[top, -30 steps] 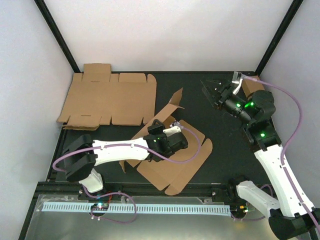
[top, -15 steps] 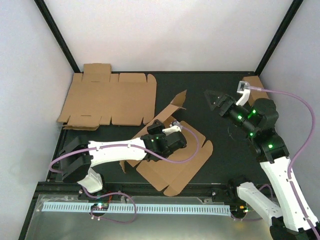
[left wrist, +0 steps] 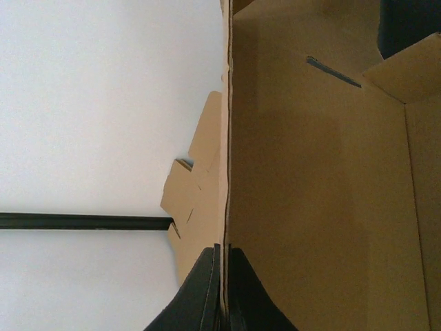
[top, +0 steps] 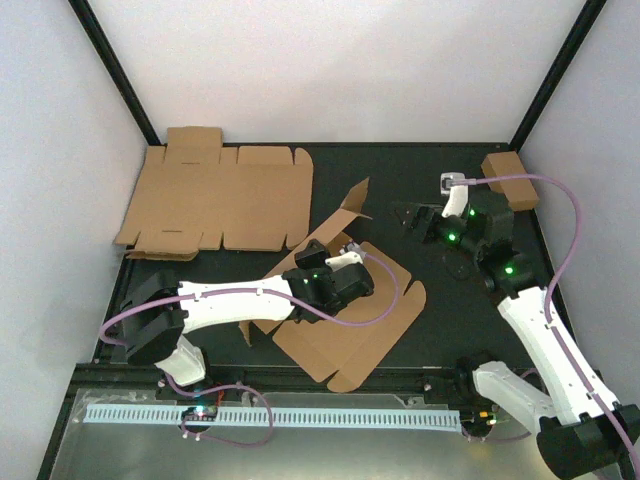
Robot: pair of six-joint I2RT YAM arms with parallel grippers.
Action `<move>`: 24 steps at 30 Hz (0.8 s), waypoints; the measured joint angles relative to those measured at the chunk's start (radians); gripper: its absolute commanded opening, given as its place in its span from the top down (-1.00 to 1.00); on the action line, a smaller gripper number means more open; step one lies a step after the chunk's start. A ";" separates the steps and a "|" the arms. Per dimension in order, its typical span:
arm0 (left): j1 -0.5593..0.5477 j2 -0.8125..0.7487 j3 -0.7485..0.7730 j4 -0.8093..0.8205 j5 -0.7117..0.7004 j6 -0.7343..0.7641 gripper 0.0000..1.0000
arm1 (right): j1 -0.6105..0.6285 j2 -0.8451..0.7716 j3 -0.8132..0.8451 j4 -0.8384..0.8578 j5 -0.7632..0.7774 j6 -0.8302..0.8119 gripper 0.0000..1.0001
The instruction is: Fold the paper box
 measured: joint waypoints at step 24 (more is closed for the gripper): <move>-0.004 -0.016 0.005 -0.073 -0.006 -0.031 0.97 | 0.000 0.234 -0.074 0.183 0.023 -0.099 -0.99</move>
